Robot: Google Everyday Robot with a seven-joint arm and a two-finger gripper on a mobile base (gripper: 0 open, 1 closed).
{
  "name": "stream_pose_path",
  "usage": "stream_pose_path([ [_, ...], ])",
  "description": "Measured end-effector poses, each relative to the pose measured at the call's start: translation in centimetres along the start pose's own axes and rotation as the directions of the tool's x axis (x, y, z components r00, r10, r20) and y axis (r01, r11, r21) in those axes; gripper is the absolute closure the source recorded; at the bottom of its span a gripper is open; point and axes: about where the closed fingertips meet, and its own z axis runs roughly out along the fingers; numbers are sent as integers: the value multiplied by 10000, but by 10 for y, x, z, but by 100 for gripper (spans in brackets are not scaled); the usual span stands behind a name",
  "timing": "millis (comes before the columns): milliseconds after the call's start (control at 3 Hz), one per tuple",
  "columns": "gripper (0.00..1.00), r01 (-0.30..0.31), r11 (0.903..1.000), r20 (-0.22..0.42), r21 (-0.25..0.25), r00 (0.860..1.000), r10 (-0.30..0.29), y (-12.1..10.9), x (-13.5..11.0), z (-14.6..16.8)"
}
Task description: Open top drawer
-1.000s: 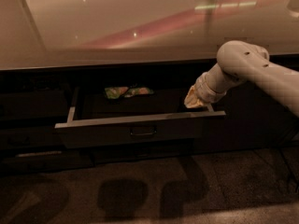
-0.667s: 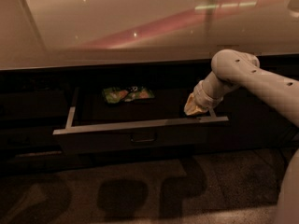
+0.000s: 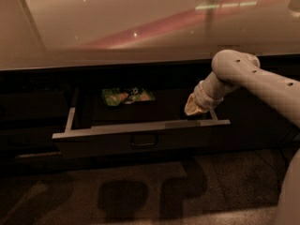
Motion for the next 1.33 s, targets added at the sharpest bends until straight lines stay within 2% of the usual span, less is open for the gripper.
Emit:
stream_pose_path([
  [333, 58, 24, 10000, -78, -28, 10000, -24, 8, 1, 0],
  [1000, 11, -57, 10000, -24, 67, 10000, 57, 47, 3, -2],
  [1333, 0, -56, 10000, -25, 66, 10000, 56, 47, 3, -3],
])
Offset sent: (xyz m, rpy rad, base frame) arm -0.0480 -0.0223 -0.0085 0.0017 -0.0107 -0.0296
